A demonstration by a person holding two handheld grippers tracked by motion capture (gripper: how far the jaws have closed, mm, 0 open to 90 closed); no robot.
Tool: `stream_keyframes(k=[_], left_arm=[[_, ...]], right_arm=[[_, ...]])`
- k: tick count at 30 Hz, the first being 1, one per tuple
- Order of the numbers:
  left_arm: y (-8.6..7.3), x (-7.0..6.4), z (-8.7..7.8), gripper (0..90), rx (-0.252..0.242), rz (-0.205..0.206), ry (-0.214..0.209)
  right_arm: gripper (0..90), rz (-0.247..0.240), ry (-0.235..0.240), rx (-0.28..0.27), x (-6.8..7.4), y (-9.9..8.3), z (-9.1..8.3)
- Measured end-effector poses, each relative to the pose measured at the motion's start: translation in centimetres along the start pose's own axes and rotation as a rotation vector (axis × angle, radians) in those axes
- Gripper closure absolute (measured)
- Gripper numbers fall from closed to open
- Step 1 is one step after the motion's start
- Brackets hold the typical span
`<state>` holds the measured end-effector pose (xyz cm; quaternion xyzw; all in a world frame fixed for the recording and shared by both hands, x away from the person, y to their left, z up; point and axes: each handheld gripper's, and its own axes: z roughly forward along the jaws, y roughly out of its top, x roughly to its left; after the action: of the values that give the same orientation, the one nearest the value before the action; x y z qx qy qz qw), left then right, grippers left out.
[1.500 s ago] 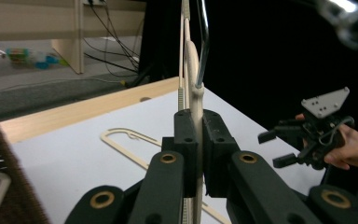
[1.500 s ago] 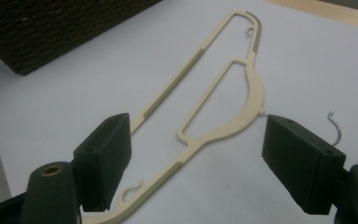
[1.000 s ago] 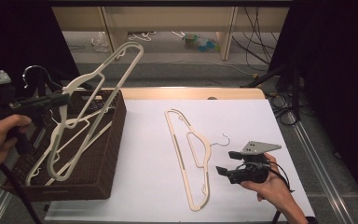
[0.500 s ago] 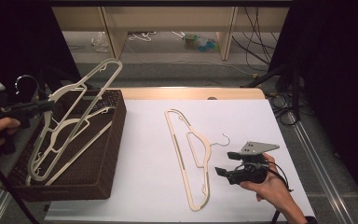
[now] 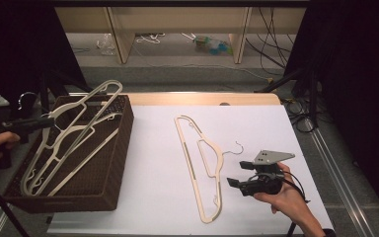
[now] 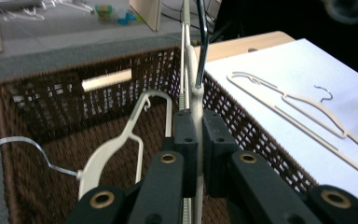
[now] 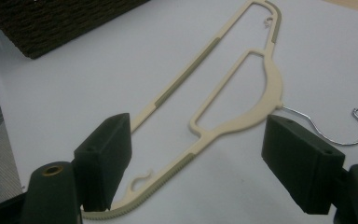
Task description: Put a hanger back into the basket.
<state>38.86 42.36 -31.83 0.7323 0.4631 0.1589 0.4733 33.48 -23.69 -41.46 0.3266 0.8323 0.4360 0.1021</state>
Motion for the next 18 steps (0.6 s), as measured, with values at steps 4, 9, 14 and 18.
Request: stream_keyframes(k=[4,9,14,18], left_arm=[[-0.8,0.7,0.3,85.9,0.024,-0.017,0.002],[-1.7,1.2,1.1,85.8,0.046,-0.022,-0.009],[-2.2,1.5,2.1,85.7,0.078,-0.034,-0.013],[-2.5,1.8,2.8,85.7,0.09,-0.053,0.002]], right_arm=[[25.0,-0.007,-0.002,-0.001,0.0,0.0,0.1],[25.0,-0.003,0.005,0.008,0.0,-0.1,0.1],[25.1,-0.005,0.008,0.007,0.0,0.0,0.1],[25.1,-0.014,0.009,0.008,0.0,-0.1,0.2]])
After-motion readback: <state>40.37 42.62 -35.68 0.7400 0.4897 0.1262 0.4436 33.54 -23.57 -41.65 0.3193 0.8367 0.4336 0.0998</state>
